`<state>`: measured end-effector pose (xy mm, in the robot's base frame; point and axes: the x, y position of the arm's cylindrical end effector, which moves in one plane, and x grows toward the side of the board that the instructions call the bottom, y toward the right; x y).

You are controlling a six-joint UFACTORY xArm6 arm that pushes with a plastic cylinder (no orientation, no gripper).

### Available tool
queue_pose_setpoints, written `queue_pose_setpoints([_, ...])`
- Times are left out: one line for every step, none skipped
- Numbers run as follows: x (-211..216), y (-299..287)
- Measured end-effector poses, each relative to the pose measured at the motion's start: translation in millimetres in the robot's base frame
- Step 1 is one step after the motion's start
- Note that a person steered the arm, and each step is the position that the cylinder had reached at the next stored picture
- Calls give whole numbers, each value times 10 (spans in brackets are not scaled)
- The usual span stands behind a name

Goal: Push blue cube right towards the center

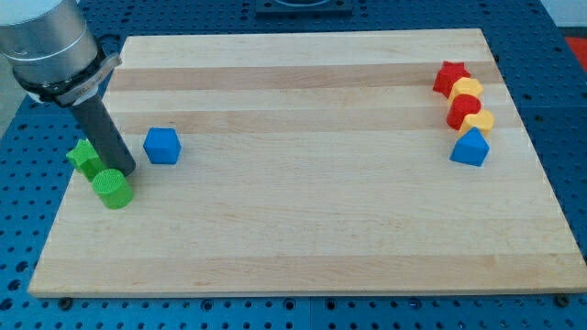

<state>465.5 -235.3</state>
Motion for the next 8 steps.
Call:
queue_pose_setpoints([-268, -11])
queue_pose_setpoints([-358, 69])
queue_pose_setpoints([-341, 476])
queue_pose_setpoints([-243, 879])
queue_pose_setpoints([-203, 1045])
queue_pose_setpoints([-147, 1190])
queue_pose_setpoints([-139, 1268])
queue_pose_setpoints([-139, 1271])
